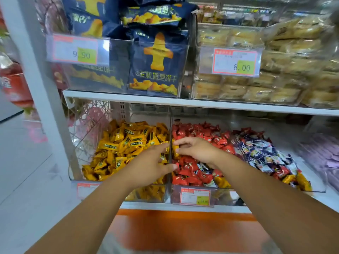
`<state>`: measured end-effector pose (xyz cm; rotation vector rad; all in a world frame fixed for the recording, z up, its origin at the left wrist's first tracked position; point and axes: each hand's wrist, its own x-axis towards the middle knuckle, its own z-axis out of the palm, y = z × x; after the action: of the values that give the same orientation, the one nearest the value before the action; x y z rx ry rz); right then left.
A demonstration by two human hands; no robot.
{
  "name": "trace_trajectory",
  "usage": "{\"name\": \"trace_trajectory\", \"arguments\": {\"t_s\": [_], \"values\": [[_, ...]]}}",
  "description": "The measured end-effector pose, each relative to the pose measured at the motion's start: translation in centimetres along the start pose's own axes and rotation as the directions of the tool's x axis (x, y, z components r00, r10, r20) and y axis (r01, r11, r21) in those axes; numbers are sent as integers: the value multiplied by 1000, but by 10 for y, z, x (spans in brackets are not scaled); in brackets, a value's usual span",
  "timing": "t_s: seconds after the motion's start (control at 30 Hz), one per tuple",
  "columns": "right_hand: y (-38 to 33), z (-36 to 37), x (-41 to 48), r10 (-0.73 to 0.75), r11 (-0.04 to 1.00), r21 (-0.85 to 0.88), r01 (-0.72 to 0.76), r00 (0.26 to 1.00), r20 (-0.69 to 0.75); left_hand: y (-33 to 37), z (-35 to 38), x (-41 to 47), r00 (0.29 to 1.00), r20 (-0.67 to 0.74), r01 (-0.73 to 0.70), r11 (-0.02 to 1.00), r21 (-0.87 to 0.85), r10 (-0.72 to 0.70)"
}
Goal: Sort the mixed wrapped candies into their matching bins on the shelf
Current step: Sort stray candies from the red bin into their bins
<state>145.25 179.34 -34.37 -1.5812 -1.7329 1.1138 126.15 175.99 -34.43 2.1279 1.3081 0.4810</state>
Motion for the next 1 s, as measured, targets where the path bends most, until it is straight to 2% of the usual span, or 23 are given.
{"name": "trace_trajectory", "arguments": {"t_s": [0.1, 0.23, 0.3, 0.43, 0.53, 0.6, 0.7, 0.77, 0.8, 0.83, 0.93, 1.0], "values": [[4, 8, -5, -83, 996, 30, 88, 985, -153, -4, 6, 6, 992, -122, -30, 992, -122, 15], [8, 7, -15, -229, 973, -71, 219, 951, -208, -4, 12, 11, 969, -228, -93, 995, 26, 96], [1, 1, -20, -265, 959, -152, 238, 945, -193, -4, 12, 16, 946, -282, -132, 984, 115, 160], [-8, -5, -23, -291, 950, -148, 275, 952, -93, 1, 9, 26, 909, -318, -191, 947, 258, 270], [-1, -19, -29, -265, 964, -50, 261, 960, -89, 3, 4, 29, 888, -347, -218, 940, 262, 302], [7, -37, -36, -245, 968, -87, 236, 963, -114, 1, -2, 26, 851, -435, -218, 951, 218, 295], [14, -69, -49, -194, 929, -339, 150, 976, -100, -10, -22, 20, 784, -603, -49, 983, 179, 149], [16, -82, -57, -132, 871, -478, 116, 991, 0, -23, -29, 18, 767, -640, 151, 959, 239, 38], [15, -86, -61, -88, 847, -521, 106, 994, 61, -25, -28, 18, 780, -625, 206, 935, 288, 20], [12, -90, -65, -40, 831, -548, 96, 993, 114, -23, -24, 18, 803, -594, 191, 925, 329, 45], [6, -90, -72, 126, 773, -633, 39, 969, 214, 0, 4, 19, 860, -443, -93, 931, 354, 254], [8, -79, -68, 108, 713, -700, 40, 980, 166, 16, 23, 19, 863, -338, -239, 892, 383, 376]]}}
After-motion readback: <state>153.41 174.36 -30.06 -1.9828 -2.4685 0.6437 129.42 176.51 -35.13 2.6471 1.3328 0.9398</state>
